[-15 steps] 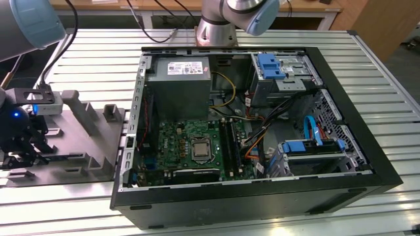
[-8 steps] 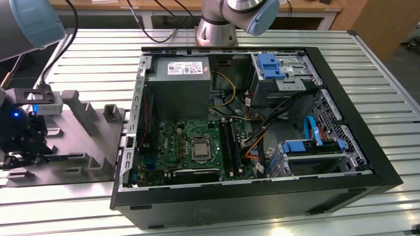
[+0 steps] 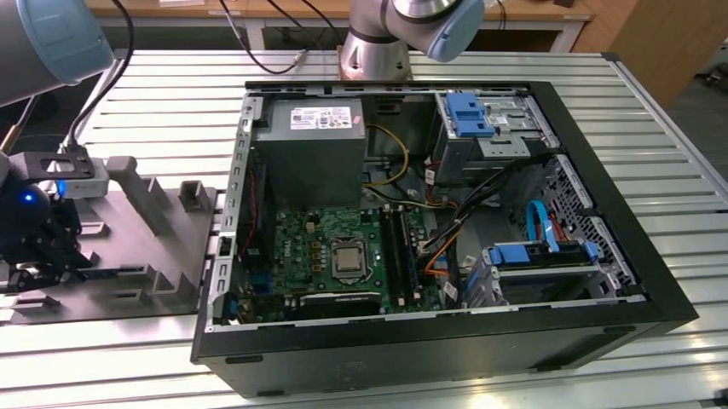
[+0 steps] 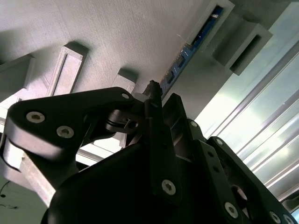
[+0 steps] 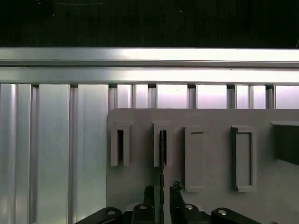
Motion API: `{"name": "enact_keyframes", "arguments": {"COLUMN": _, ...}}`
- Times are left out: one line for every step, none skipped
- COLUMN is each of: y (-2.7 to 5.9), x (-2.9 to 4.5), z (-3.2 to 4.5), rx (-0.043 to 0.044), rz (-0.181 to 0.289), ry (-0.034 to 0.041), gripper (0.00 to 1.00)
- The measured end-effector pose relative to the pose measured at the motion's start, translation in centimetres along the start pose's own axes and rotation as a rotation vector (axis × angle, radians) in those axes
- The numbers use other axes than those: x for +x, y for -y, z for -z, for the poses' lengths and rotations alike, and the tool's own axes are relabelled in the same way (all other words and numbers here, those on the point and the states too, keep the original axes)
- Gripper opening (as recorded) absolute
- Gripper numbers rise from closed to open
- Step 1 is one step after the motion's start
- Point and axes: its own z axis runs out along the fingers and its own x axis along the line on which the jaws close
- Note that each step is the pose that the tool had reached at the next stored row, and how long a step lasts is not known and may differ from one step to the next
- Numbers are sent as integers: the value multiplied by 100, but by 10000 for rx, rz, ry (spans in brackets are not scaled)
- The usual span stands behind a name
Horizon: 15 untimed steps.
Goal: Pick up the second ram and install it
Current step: 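Pick up the second ram and move it above second insertion slot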
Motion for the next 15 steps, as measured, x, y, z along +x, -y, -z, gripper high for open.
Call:
{"name": "enact_keyframes", "arguments": {"y": 0, "x": 0, "z": 0, "rx": -1, "rz": 27, "ry": 0, "gripper": 27}}
{"name": "enact_keyframes", "arguments": {"y": 0, "x": 0, "z": 0, "rx": 0, "rz": 36, "ry": 0, "gripper": 27}}
{"name": "enact_keyframes", "arguments": {"y": 0, "x": 0, "z": 4, "rx": 0, "rz": 38, "ry": 0, "gripper": 27}}
{"name": "enact_keyframes", "arguments": {"y": 0, "x": 0, "z": 12, "rx": -2, "rz": 40, "ry": -1, "gripper": 27}}
{"name": "enact_keyframes", "arguments": {"y": 0, "x": 0, "z": 23, "rx": -2, "rz": 41, "ry": -1, "gripper": 27}}
{"name": "enact_keyframes", "arguments": {"y": 0, "x": 0, "z": 31, "rx": -1, "rz": 41, "ry": 0, "gripper": 27}}
{"name": "enact_keyframes", "arguments": {"y": 0, "x": 0, "z": 38, "rx": -1, "rz": 41, "ry": 0, "gripper": 27}}
{"name": "enact_keyframes", "arguments": {"y": 0, "x": -1, "z": 37, "rx": 2, "rz": 41, "ry": 2, "gripper": 27}}
{"name": "enact_keyframes", "arguments": {"y": 0, "x": -1, "z": 37, "rx": 1, "rz": 41, "ry": 2, "gripper": 27}}
{"name": "enact_keyframes", "arguments": {"y": 3, "x": -1, "z": 37, "rx": 2, "rz": 41, "ry": 2, "gripper": 27}}
{"name": "enact_keyframes", "arguments": {"y": 8, "x": 0, "z": 39, "rx": -1, "rz": 41, "ry": -1, "gripper": 27}}
{"name": "enact_keyframes", "arguments": {"y": 12, "x": -1, "z": 36, "rx": 2, "rz": 41, "ry": 2, "gripper": 27}}
{"name": "enact_keyframes", "arguments": {"y": 12, "x": -1, "z": 36, "rx": 1, "rz": 41, "ry": 1, "gripper": 27}}
{"name": "enact_keyframes", "arguments": {"y": 13, "x": 0, "z": 36, "rx": 0, "rz": 41, "ry": 1, "gripper": 27}}
{"name": "enact_keyframes", "arguments": {"y": 13, "x": 0, "z": 37, "rx": 0, "rz": 42, "ry": 0, "gripper": 27}}
